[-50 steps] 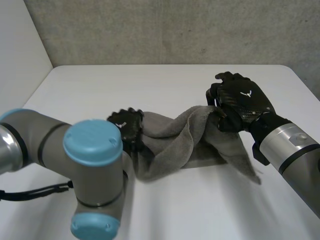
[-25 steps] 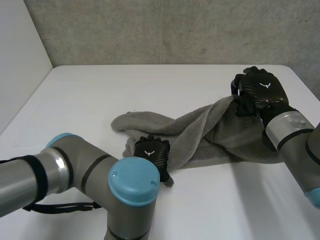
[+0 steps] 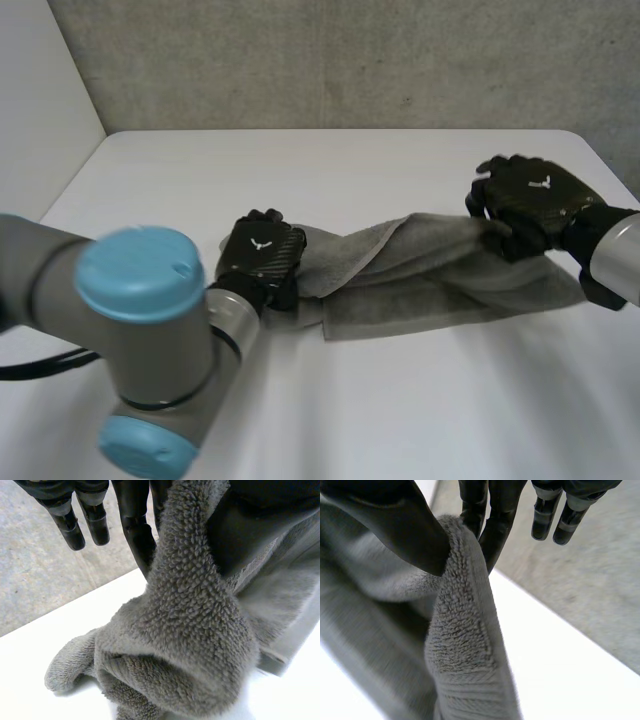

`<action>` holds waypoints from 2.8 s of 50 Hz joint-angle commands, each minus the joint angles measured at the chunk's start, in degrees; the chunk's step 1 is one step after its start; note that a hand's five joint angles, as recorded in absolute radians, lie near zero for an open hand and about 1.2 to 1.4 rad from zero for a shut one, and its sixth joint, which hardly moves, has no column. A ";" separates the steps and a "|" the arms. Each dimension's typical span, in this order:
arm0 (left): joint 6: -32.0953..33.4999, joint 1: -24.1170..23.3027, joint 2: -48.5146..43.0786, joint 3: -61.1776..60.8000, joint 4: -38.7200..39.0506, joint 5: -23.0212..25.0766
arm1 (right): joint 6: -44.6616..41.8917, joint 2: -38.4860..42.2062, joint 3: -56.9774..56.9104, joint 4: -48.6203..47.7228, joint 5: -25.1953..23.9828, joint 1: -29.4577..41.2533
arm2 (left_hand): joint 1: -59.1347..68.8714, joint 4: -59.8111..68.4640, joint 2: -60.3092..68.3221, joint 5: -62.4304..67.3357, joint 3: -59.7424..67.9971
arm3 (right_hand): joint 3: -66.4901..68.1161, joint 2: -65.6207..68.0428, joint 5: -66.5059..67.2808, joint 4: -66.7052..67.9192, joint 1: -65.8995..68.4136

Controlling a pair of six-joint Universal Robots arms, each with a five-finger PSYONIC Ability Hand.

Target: Fold the towel.

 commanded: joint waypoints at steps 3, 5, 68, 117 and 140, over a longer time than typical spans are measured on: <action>0.77 6.39 2.40 5.94 -16.75 6.10 | -27.44 10.13 -7.89 18.06 -1.11 -1.56 | 7.94 -2.68 4.23 3.72 -2.20 | 0.85 3.54 3.32 1.69 5.73; 3.92 9.72 -1.35 11.28 -17.89 8.12 | -31.48 15.72 -14.53 19.20 2.03 -0.95 | 7.94 -2.68 4.23 3.72 -2.20 | 0.85 3.54 3.32 1.69 5.73; 7.20 17.91 8.73 -14.88 1.62 19.03 | -12.42 6.87 10.93 -21.67 7.85 7.57 | -62.19 -2.68 -65.89 -66.28 -2.20 | 0.85 -74.79 -66.68 1.69 -72.60; -6.17 3.06 3.02 -13.57 8.12 -8.57 | 16.23 43.27 -31.18 -14.11 6.27 18.04 | -62.19 -2.68 -65.89 -66.28 -2.20 | 0.85 3.54 3.32 1.69 5.73; -6.08 3.05 5.13 -13.66 7.77 -9.01 | 16.34 32.91 -22.76 -14.11 5.66 17.33 | -62.19 -2.68 -65.89 -66.28 -2.20 | 0.85 3.54 3.32 1.69 5.73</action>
